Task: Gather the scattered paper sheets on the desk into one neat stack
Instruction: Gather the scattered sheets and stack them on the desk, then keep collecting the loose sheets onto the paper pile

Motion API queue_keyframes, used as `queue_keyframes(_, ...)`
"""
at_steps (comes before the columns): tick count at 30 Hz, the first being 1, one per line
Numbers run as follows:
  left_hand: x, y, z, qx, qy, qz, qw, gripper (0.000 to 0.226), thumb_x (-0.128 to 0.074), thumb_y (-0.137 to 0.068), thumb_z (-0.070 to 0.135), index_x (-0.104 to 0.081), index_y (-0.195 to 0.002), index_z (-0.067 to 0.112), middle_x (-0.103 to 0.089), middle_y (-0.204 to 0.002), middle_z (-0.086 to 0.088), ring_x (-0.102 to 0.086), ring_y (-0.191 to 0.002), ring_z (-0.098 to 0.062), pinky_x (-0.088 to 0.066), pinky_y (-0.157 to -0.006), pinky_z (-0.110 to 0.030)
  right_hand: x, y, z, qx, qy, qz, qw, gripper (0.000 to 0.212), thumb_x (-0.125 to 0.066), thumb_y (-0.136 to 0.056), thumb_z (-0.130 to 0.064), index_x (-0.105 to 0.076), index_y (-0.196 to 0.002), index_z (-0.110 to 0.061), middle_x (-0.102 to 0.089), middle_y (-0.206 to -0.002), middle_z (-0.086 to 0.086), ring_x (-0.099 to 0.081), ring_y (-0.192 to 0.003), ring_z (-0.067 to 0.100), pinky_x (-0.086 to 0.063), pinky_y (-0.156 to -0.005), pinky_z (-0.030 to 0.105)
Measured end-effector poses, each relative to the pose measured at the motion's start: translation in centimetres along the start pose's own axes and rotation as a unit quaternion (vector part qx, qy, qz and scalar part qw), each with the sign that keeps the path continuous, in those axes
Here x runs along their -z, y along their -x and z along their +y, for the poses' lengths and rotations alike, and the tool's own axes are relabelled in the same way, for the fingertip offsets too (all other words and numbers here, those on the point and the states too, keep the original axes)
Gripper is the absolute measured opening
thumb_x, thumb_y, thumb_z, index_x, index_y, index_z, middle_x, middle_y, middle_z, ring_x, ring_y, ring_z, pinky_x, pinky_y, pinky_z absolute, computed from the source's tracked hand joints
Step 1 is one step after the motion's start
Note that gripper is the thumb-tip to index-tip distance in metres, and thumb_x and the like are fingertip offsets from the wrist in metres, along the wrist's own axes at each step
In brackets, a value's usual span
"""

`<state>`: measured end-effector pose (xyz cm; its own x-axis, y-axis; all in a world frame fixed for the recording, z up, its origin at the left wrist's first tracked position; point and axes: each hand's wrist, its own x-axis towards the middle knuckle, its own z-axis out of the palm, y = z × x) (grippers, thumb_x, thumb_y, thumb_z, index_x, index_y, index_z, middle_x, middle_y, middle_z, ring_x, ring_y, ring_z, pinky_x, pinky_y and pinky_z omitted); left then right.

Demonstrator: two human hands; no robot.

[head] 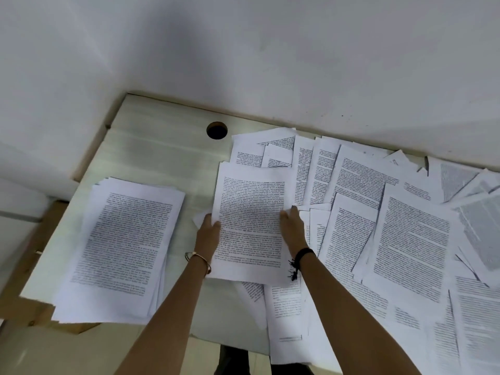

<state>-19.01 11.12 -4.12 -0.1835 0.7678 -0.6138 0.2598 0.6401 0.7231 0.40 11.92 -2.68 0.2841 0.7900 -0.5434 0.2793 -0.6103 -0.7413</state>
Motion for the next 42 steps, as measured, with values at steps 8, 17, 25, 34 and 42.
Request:
queue_keyframes(8, 6.3, 1.8, 0.7, -0.12, -0.094, 0.251, 0.956, 0.032, -0.044, -0.093, 0.001, -0.055, -0.123, 0.003, -0.067, -0.106, -0.017, -0.057, -0.079, -0.026, -0.038, -0.067, -0.026, -4.5, 2.5, -2.5, 0.034, -0.071, -0.047, 0.996, 0.022, -0.047, -0.092, -0.008, -0.038, -0.079, -0.023, -0.04, -0.07, -0.005, -0.036, -0.06, 0.011, -0.031, -0.053, 0.022)
queue_keyframes(17, 19.8, 3.2, -4.9, -0.065, -0.147, 0.415, 0.895, 0.039, -0.04, -0.09, -0.002, -0.058, -0.124, 0.006, -0.064, -0.099, -0.031, -0.058, -0.09, -0.046, -0.043, -0.07, -0.044, -17.4, 7.5, -5.6, 0.039, -0.067, -0.213, 0.974, 0.015, -0.057, -0.087, 0.001, -0.054, -0.102, 0.001, -0.057, -0.09, 0.011, -0.059, -0.084, 0.022, -0.058, -0.081, 0.044)
queue_keyframes(25, 25.4, 1.4, -10.8, 0.067, -0.204, 0.265, 0.94, 0.037, -0.054, -0.085, 0.005, -0.056, -0.122, 0.008, -0.054, -0.123, -0.026, -0.05, -0.113, -0.045, -0.042, -0.094, -0.052, -21.7, 9.1, -4.5, 0.057, 0.169, -0.236, 0.955, 0.018, -0.059, -0.086, -0.007, -0.047, -0.098, -0.002, -0.059, -0.101, 0.023, -0.059, -0.085, 0.031, -0.054, -0.08, 0.044)
queue_keyframes(34, 24.4, 1.7, -11.3, 0.093, -0.233, 0.195, 0.948, 0.054, -0.057, -0.088, 0.015, -0.04, -0.14, 0.012, -0.035, -0.139, -0.022, -0.035, -0.127, -0.042, -0.035, -0.102, -0.053, -22.0, 9.8, -2.8, 0.091, 0.213, -0.182, 0.956, 0.007, -0.044, -0.095, -0.012, -0.039, -0.093, -0.007, -0.054, -0.094, 0.012, -0.052, -0.082, 0.024, -0.038, -0.065, 0.03)
queue_keyframes(42, 21.3, 1.1, -9.5, 0.051, -0.191, 0.167, 0.966, 0.058, -0.056, -0.09, 0.016, -0.035, -0.144, 0.013, -0.032, -0.145, -0.019, -0.032, -0.132, -0.038, -0.033, -0.105, -0.049, -18.7, 9.3, -2.3, 0.077, 0.133, -0.111, 0.982, 0.014, -0.041, -0.092, -0.004, -0.051, -0.102, -0.004, -0.059, -0.098, 0.009, -0.057, -0.085, 0.022, -0.046, -0.066, 0.026)
